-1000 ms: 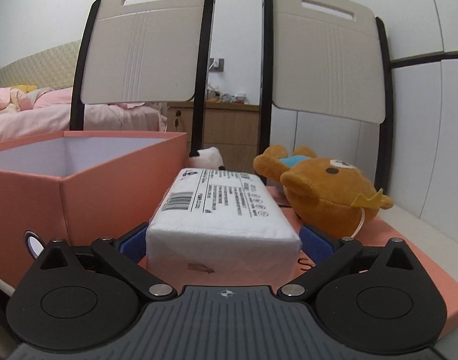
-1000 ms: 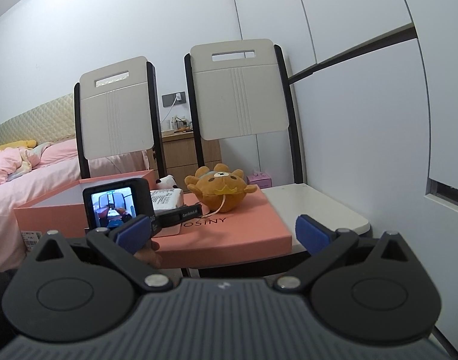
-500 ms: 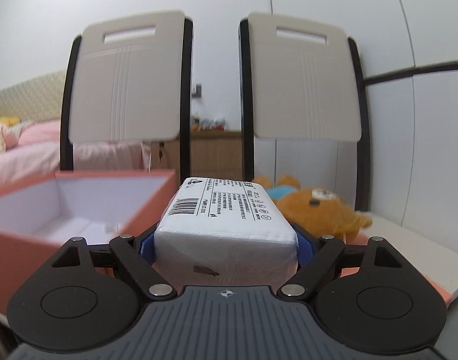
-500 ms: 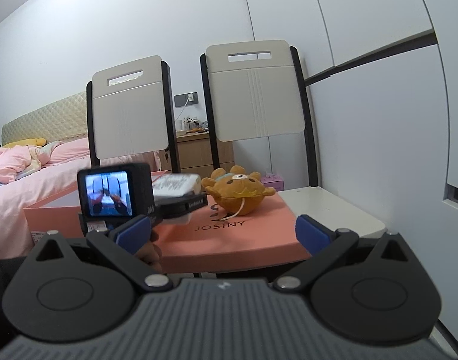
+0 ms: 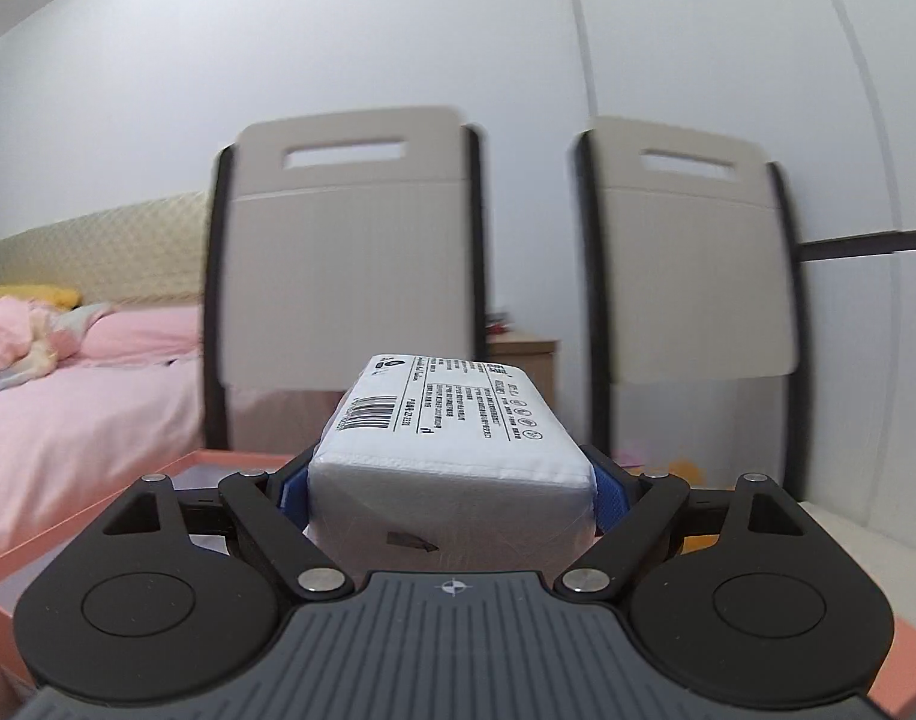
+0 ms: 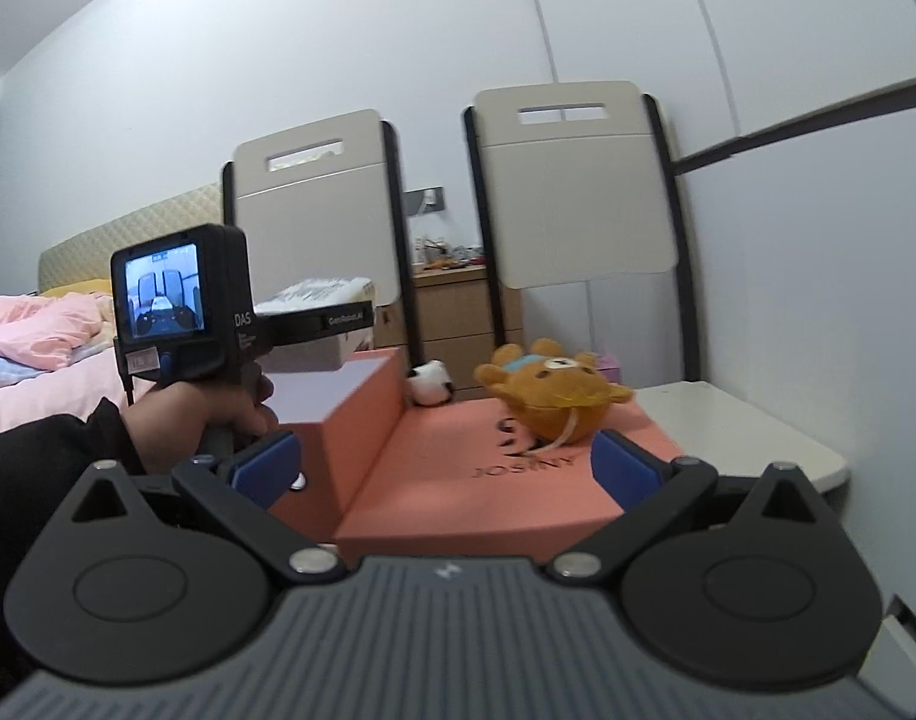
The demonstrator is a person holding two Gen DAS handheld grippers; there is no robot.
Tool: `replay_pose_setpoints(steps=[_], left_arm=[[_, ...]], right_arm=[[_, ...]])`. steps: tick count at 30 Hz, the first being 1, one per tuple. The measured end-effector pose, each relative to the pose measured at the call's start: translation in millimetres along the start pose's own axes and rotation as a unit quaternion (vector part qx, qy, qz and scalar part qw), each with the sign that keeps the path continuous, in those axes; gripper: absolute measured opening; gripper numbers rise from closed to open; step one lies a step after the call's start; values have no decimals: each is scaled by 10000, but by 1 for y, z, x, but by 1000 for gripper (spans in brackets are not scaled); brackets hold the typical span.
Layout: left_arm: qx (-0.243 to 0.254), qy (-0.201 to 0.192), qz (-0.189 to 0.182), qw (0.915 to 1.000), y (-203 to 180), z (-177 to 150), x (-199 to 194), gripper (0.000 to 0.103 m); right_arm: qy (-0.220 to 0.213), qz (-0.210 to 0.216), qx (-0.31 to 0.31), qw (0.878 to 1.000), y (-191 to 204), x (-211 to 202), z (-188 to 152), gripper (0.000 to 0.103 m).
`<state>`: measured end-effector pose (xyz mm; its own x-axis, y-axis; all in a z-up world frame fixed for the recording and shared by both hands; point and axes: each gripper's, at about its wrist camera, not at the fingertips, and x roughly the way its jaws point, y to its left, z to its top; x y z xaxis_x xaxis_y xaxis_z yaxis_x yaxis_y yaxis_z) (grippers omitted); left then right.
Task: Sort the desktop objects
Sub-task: 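Lower the white package into the pink box and open the left gripper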
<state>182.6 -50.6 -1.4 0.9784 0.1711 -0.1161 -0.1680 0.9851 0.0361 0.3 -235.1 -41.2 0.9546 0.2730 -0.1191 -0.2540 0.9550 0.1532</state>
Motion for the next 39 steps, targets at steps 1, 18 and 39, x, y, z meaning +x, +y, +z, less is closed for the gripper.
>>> replay_pose_setpoints(steps=[1,18,39], left_arm=[[-41,52,22,10000,6,-3,3,87],[-57,549,101,9984,32,-20,19,101],[-264,258,-288,9989,87,-10,-82,103]], right_arm=[[8,41,-3,10000,4,3,0,103],[131,270,-6,9995,35,26,2,103],[-141,29,-39,9999,43,30,2,103]])
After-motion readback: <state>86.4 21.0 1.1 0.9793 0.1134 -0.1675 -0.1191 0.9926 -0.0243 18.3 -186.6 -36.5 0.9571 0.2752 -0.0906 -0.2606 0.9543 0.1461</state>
